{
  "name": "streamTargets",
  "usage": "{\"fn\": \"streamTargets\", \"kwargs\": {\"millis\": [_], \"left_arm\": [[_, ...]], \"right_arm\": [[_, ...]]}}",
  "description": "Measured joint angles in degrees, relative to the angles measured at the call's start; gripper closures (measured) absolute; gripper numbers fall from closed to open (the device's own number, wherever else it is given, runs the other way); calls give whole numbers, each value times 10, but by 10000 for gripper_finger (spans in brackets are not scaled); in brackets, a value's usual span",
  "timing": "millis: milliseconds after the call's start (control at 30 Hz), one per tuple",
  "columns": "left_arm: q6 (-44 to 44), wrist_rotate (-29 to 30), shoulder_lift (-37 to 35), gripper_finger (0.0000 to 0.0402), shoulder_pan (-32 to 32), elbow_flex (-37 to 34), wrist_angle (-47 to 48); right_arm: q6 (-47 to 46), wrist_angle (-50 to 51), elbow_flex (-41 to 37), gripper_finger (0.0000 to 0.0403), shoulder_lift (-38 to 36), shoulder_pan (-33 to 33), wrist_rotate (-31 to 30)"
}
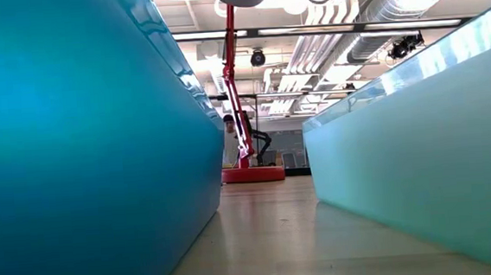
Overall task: Pick & Place USB Port
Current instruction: Put the white USB cable into the green bin
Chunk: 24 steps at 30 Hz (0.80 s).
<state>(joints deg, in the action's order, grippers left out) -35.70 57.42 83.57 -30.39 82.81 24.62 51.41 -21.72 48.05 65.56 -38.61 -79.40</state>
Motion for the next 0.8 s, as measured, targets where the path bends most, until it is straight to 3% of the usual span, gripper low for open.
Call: {"fn": "streamTargets", "kwargs": {"millis": [233, 800], "left_arm": [[2, 3, 0, 257, 0, 0, 21], [108, 38, -3, 257, 0, 0, 159]], "right_arm": [[-34, -2, 18, 393, -30, -84, -41], [-97, -4, 106, 393, -124, -282, -34]]}}
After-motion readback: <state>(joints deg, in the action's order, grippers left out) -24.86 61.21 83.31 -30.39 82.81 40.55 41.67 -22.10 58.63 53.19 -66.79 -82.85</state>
